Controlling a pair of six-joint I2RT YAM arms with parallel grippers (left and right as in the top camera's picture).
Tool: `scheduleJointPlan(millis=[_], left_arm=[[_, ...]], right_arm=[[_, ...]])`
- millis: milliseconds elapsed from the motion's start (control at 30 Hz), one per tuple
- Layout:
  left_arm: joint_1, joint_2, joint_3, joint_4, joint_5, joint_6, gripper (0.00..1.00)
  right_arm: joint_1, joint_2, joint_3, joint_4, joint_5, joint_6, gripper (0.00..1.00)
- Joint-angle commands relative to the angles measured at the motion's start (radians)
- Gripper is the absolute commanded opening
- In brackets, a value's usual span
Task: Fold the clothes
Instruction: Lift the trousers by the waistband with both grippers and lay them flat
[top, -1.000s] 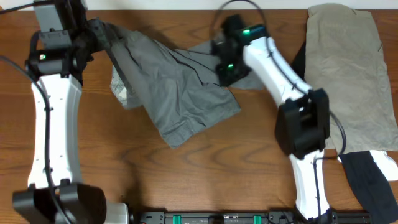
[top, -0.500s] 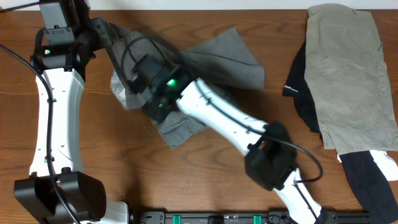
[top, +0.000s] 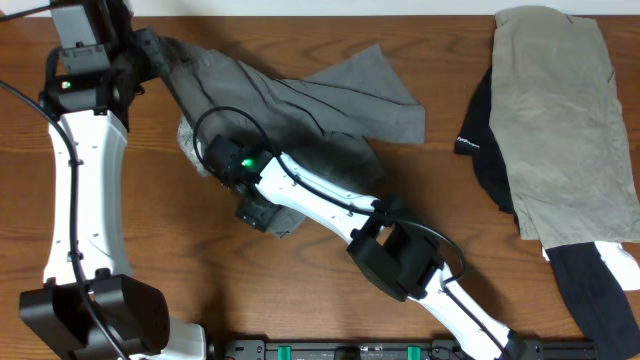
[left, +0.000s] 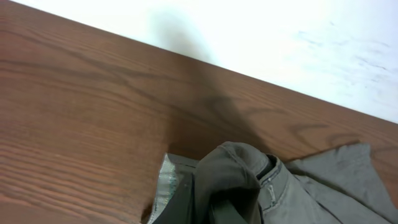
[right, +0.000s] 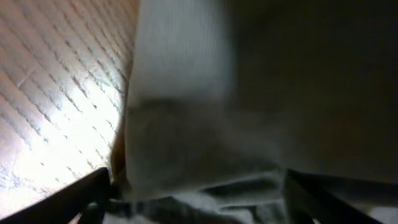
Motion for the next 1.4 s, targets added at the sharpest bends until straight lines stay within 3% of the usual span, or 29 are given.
scheduleJointPlan(millis=[0, 267, 433, 500, 533, 567, 600, 900, 1367], left_arm=[[0.012, -0.011, 0.027, 0.005, -0.014, -0.008, 0.06], [0.012, -0.011, 0.027, 0.006, -0.014, 0.003, 0.06], [0.012, -0.011, 0.027, 0.019, -0.013, 0.003, 0.06], [0.012, -0.011, 0.027, 0.019, -0.014, 0.003, 0.06], [0.012, -0.011, 0.027, 0.019, -0.013, 0.003, 0.06], [0.012, -0.011, 0.027, 0.017, -0.014, 0.003, 0.06], [0.012, -0.011, 0.027, 0.015, -0.014, 0.003, 0.06], [0.012, -0.027, 0.027, 0.012, -0.014, 0.003, 0.06], [0.012, -0.211, 0.027, -0.043, -0.012, 0.003, 0.06]], right_arm=[[0.01, -0.006, 0.006, -0.017, -0.018, 0.013, 0.93], [0.024, -0.006, -0.008, -0.069, -0.024, 0.012, 0.9], [0.024, -0.006, -0.058, -0.082, -0.026, 0.012, 0.72], [0.024, -0.006, -0.076, -0.077, -0.025, 0.012, 0.52], [0.023, -0.006, -0.078, -0.076, -0.025, 0.012, 0.36], [0.02, -0.006, -0.078, -0.072, -0.025, 0.016, 0.13], [0.016, -0.006, -0.077, -0.065, -0.016, 0.033, 0.01], [-0.138, -0.113, -0.048, -0.107, 0.024, 0.088, 0.01], [-0.627, -0.585, -0.047, -0.084, -0.085, 0.018, 0.01]])
